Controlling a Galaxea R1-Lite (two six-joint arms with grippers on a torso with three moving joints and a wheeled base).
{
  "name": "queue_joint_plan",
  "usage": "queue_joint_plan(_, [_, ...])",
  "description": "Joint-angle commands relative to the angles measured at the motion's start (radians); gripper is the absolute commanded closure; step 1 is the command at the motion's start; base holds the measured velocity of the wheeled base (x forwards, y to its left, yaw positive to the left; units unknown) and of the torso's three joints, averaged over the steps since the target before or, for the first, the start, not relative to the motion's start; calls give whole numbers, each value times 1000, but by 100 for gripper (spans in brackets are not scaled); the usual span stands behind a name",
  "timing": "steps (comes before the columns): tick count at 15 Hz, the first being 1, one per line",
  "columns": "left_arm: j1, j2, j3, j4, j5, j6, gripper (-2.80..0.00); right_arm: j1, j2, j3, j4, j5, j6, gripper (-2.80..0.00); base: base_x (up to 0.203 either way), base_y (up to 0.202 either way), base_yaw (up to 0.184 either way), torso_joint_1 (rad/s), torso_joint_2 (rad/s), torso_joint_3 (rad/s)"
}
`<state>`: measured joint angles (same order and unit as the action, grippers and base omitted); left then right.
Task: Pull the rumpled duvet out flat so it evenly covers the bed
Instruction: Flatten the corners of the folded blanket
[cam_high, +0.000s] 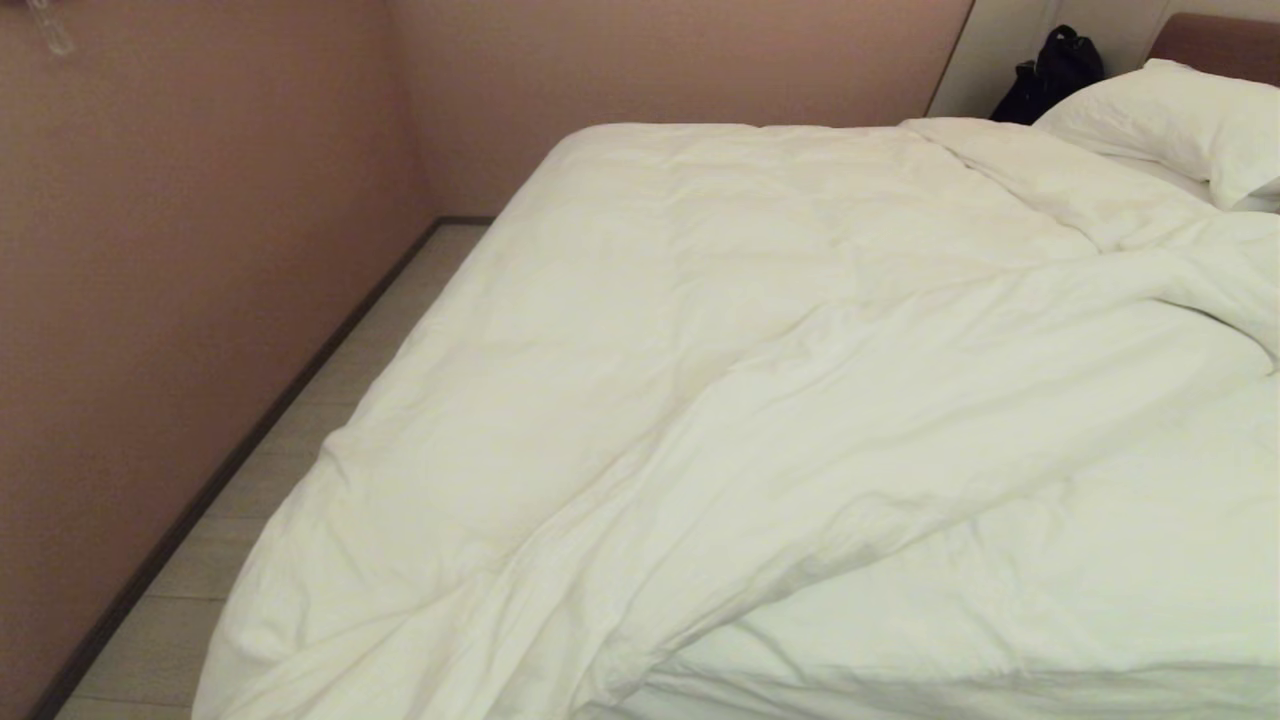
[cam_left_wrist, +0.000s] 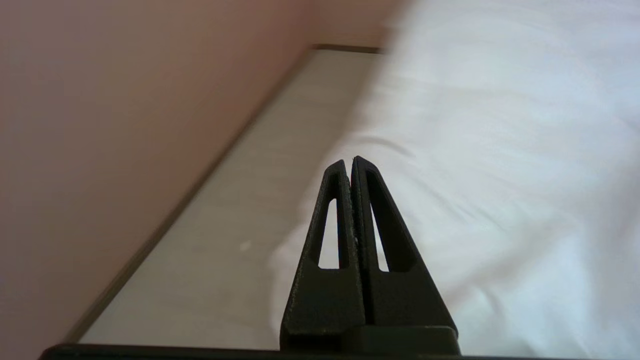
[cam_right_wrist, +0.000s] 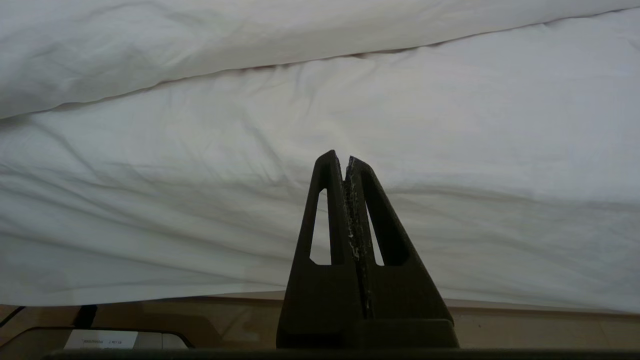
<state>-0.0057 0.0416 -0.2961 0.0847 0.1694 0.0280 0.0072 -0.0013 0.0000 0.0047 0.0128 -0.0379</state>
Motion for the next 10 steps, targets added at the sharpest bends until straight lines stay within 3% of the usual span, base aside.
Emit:
queue_joint_plan(1, [0,-42,45,1,-130,15,0,0,1,0,0,1,0,0,0,0,0,0,0,0])
queue_joint_plan(4, [0,-42,88,3,-178,16,0,0,1,0,0,1,0,0,0,0,0,0,0,0])
queue_joint_plan(10, [0,-42,209,-1,-200,16,0,0,1,0,0,1,0,0,0,0,0,0,0,0])
